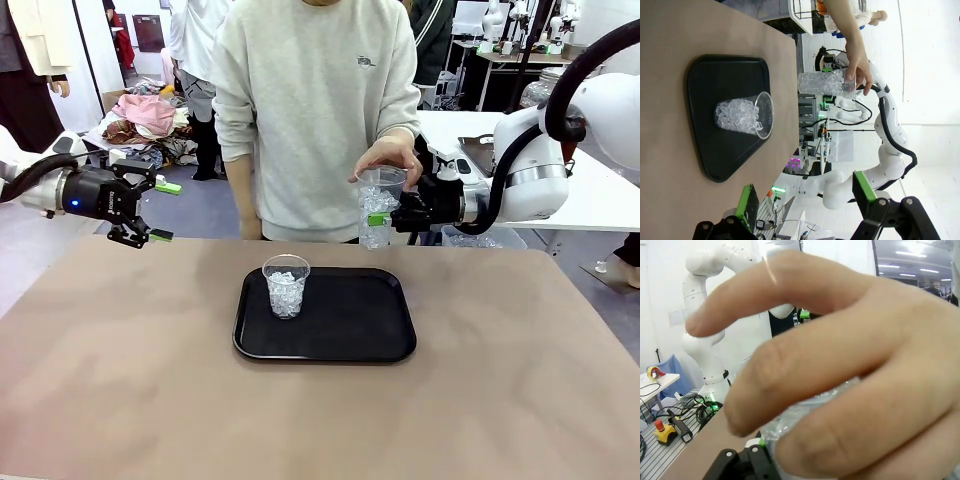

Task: Pour the drink into the iced cup.
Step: Open the gripper to release the iced cup you were holding.

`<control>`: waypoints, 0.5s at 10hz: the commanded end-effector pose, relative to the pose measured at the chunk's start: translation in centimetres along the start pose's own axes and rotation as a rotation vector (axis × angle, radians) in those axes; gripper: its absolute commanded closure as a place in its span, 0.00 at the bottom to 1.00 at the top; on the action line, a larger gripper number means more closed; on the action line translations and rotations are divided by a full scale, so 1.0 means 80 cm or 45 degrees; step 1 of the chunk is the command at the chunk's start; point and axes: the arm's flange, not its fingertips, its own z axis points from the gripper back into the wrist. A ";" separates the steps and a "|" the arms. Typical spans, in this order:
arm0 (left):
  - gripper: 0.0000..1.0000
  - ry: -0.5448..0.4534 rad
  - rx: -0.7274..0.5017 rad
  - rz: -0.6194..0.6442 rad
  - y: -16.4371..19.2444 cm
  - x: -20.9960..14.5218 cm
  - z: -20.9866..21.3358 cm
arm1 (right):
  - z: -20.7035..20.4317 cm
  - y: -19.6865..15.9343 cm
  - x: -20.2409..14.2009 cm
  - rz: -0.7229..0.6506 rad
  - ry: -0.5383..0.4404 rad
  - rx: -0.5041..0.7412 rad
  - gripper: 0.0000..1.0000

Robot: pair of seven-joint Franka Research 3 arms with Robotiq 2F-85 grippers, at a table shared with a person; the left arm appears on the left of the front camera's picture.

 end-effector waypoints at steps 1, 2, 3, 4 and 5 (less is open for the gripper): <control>0.00 0.002 0.000 -0.001 0.000 0.000 0.000 | 0.000 0.000 0.007 0.010 -0.005 -0.001 0.26; 0.00 0.002 0.000 -0.001 0.000 0.000 0.000 | 0.000 0.000 0.007 0.010 -0.005 -0.001 0.26; 0.00 0.002 0.000 -0.001 0.000 0.000 0.000 | 0.000 0.000 0.007 0.010 -0.005 -0.001 0.26; 0.00 0.002 0.000 -0.001 0.000 0.000 0.000 | 0.000 0.000 0.007 0.010 -0.005 -0.001 0.26; 0.00 0.002 0.000 -0.001 0.000 0.000 0.000 | 0.000 0.000 0.007 0.010 -0.005 -0.001 0.26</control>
